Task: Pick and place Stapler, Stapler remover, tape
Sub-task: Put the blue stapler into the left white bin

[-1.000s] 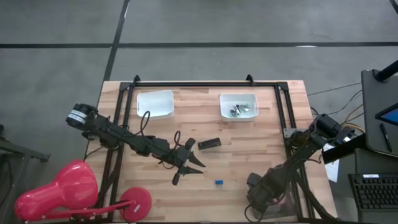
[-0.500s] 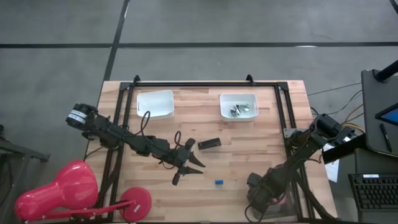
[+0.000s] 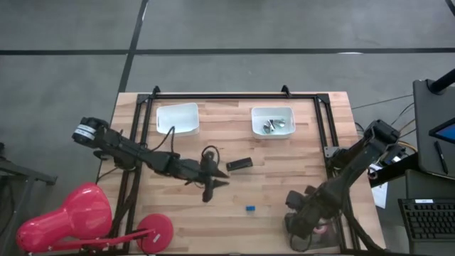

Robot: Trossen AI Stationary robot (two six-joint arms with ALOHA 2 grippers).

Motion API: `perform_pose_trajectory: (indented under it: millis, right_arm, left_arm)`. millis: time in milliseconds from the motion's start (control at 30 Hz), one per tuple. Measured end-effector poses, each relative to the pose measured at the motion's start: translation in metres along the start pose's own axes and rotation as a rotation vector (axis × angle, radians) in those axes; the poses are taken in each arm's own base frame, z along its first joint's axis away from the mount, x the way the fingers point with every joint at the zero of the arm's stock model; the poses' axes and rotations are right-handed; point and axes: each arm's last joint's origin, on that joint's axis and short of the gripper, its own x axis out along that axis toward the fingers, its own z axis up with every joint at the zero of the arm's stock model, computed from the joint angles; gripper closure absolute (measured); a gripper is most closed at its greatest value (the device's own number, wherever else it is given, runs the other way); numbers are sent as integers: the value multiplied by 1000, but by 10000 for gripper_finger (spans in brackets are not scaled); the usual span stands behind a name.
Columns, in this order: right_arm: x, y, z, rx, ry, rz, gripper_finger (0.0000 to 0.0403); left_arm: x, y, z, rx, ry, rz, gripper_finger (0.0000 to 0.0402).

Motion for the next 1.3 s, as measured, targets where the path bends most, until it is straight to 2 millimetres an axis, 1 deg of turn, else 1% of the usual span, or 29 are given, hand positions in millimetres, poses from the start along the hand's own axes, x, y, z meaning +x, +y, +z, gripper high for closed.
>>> perform_pose_trajectory:
  millis: [100, 167, 267, 367, 500, 533, 600, 667, 733, 800, 867, 1033, 1133, 1300]
  right_arm:
    - [-12, -4, 2, -38, -114, 13, 247]
    - [-20, -8, 3, -79, -181, 9, 255]
    - [-33, -13, 5, -134, -294, 24, 273]
    - [-43, -19, 6, -166, -397, 26, 306]
    - [-51, -26, 9, -199, -545, 11, 367]
    - [-52, -27, 9, -211, -580, 3, 381]
    - [-52, -29, 11, -235, -661, -10, 389]
    - [-53, -30, 13, -261, -746, -31, 392]
    - [-53, -31, 14, -280, -815, -65, 394]
    - [-52, -33, 16, -276, -858, -92, 394]
    - [-51, -35, 16, -270, -896, -113, 394]
    - [-52, -40, 16, -274, -918, -118, 394]
    - [-54, -44, 15, -314, -926, -118, 394]
    - [-60, -57, 13, -404, -989, -69, 395]
  left_arm:
    - [0, 11, -7, -22, 62, 169, 286]
    - [0, 16, -9, -57, 93, 213, 286]
    - [-1, 20, -12, -107, 120, 228, 286]
    - [-1, 21, -13, -118, 136, 230, 286]
    - [-1, 22, -12, -86, 131, 245, 286]
    - [0, 21, -10, -85, 128, 239, 286]
    - [0, 19, -6, -27, 112, 193, 286]
    - [3, 11, -3, 47, 85, 75, 286]
    - [6, 3, -5, 92, 77, -24, 286]
    - [12, -1, -8, 124, 84, -66, 286]
    - [21, -2, -10, 140, 86, -68, 286]
    - [47, -11, -5, 169, 91, -96, 283]
    - [66, -16, -6, 168, 116, -131, 263]
    - [100, -24, -6, 155, 137, -162, 214]
